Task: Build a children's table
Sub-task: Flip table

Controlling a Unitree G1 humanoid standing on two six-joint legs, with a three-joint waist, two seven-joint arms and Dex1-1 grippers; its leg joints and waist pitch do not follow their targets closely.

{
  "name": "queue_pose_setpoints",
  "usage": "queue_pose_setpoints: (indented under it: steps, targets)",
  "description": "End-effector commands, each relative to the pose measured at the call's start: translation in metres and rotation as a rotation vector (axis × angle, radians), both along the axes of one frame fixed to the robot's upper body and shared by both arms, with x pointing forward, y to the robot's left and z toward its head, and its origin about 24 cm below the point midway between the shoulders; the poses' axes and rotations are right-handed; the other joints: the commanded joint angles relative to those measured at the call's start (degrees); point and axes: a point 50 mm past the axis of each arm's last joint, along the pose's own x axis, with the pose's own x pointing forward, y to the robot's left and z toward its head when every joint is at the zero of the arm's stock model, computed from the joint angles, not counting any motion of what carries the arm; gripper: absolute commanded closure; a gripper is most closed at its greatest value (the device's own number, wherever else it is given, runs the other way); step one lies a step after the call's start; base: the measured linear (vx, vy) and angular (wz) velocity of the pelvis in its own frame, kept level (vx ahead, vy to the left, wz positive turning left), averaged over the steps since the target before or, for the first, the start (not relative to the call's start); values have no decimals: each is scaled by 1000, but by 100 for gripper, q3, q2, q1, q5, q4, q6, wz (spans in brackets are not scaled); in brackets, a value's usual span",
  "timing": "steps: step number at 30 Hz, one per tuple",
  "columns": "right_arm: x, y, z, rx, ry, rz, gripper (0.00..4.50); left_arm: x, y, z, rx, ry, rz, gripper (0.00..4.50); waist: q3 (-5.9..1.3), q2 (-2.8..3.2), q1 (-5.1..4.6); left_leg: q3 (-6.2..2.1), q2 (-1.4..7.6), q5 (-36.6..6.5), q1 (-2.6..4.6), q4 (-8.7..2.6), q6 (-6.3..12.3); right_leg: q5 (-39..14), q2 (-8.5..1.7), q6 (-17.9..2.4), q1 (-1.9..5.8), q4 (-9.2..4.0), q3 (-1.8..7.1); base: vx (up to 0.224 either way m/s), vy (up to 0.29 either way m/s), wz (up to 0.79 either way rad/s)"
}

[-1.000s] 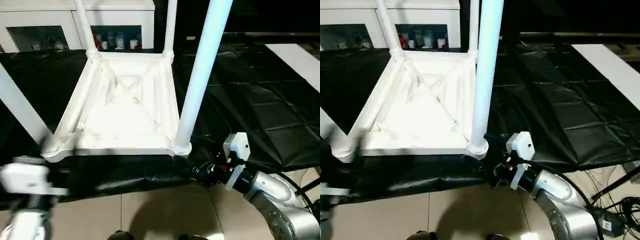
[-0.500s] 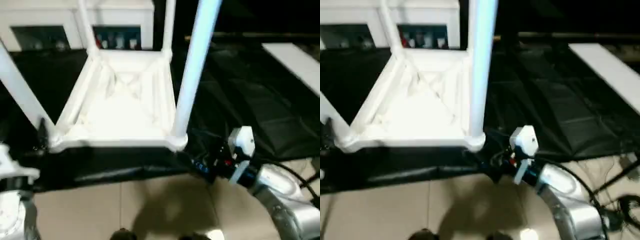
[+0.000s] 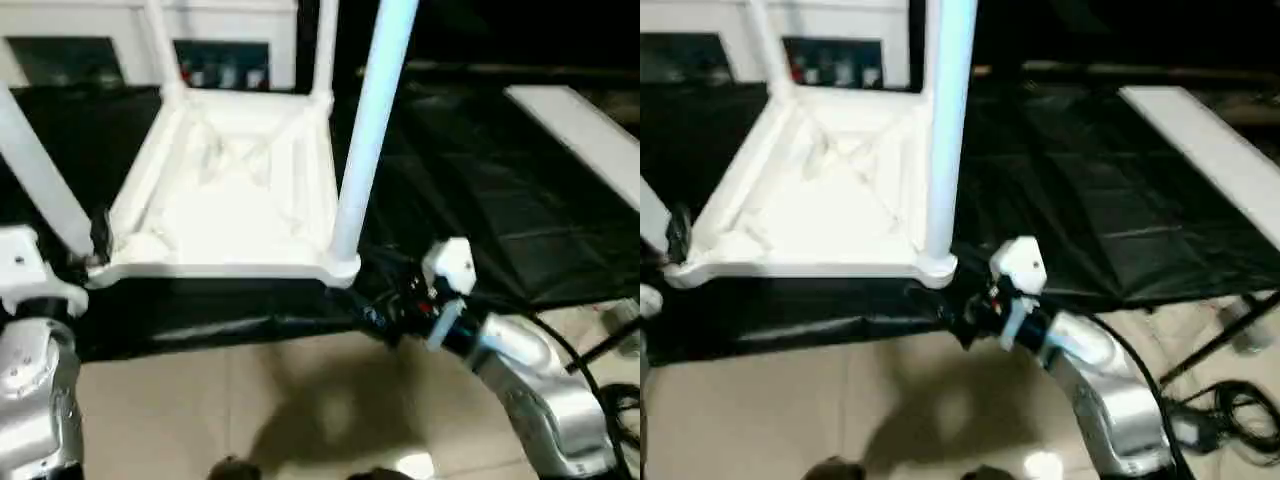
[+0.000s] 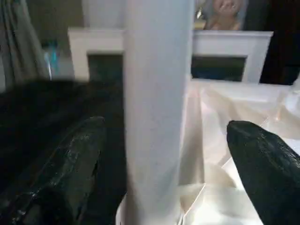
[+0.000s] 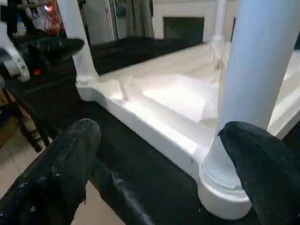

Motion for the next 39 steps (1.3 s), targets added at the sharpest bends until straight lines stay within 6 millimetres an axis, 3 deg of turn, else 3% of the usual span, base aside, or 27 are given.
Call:
queue_pose_setpoints:
  steps: [1,2,3,4,6,7,8,9,10,12,13,15,18,22,23,24,32,39]
  targets:
    - [2,3,2,4,-18,16,0,3,5,1,-29,8,2,1,-380,128,-1,13,248,-1233,66,-415,-19,-2002,-382,-668,97,-685,383,0,0,0]
    - [1,5,2,9,-21,32,0,4,6,2,-32,5,2,1,-379,106,-25,14,248,-1310,-2,-450,24,-1737,-362,-741,146,-645,370,0,0,0]
    - [0,6,2,10,-21,56,0,4,7,3,-33,7,2,1,-361,117,-34,24,254,-1680,-43,-481,28,-1843,-328,-781,138,-626,362,0,0,0]
    - [-1,8,2,10,-20,85,0,5,8,4,-34,-4,2,1,-349,119,-48,29,244,-2022,-25,-465,-12,-2146,-343,-748,113,-657,372,0,0,0]
    - [1,10,2,2,-27,104,0,10,6,8,-36,-18,-34,1,-388,85,-38,46,259,-1813,-33,-465,25,-1881,-358,-775,133,-651,388,25,3,-1]
    - [3,11,2,3,-27,99,0,12,6,9,-35,-24,-45,1,-422,107,-29,72,268,-1389,-39,-453,66,-1187,-332,-892,139,-601,395,50,6,-2]
    - [3,11,2,3,-28,98,0,12,5,9,-31,-21,-46,1,-434,113,-23,84,275,-1265,-31,-440,81,-936,-324,-943,137,-580,395,0,0,0]
    - [5,12,3,2,-33,96,0,15,5,9,-26,-11,-48,1,-448,83,-22,107,274,-1014,-40,-416,146,-489,-317,-1036,155,-527,394,56,5,3]
    - [6,13,3,1,-40,89,0,17,6,10,-24,-4,-47,1,-459,96,-21,112,271,-893,-47,-411,165,-303,-312,-1080,170,-504,387,56,5,3]
    - [9,14,3,1,-51,79,0,19,7,11,-24,9,-40,1,-484,67,-34,125,263,-608,-56,-390,215,145,-305,-1168,200,-456,370,27,5,0]
    - [9,14,3,1,-54,76,0,19,8,11,-27,12,-35,29,-499,77,-32,129,264,-403,-59,-371,254,454,-309,-1237,219,-417,367,0,0,0]
    - [10,15,3,1,-54,74,0,19,8,13,-33,6,-32,36,-500,78,-41,144,269,-298,-44,-363,330,710,-305,-1314,228,-404,357,0,0,0]
    - [11,16,2,1,-54,71,0,18,6,14,-26,31,-21,64,-467,104,-53,159,282,-627,-36,-395,293,315,-328,-1302,227,-446,363,0,0,0]
    - [11,16,1,-3,-55,63,0,12,-2,13,-68,58,25,81,-429,87,-70,201,308,-1020,-23,-419,172,-307,-340,-1259,203,-516,385,0,0,0]
    - [11,16,1,-4,-54,59,0,10,-5,13,-88,55,37,87,-423,125,-72,213,318,-1093,-12,-425,128,-398,-330,-1238,185,-528,389,0,0,0]
    - [11,15,0,-5,-55,54,0,8,-11,12,-107,49,37,116,-426,118,-67,220,342,-1104,-4,-422,96,-367,-337,-1256,186,-530,390,0,0,0]
    - [9,17,-5,-2,-43,33,0,7,-40,8,-207,30,-23,174,-404,81,3,250,324,-1214,-10,-430,80,-730,-304,-989,150,-588,393,0,0,0]
    - [9,19,-6,1,-40,32,0,11,-44,8,-210,55,-64,222,-394,102,-4,234,319,-1330,-18,-453,30,-915,-301,-860,139,-610,385,0,0,0]
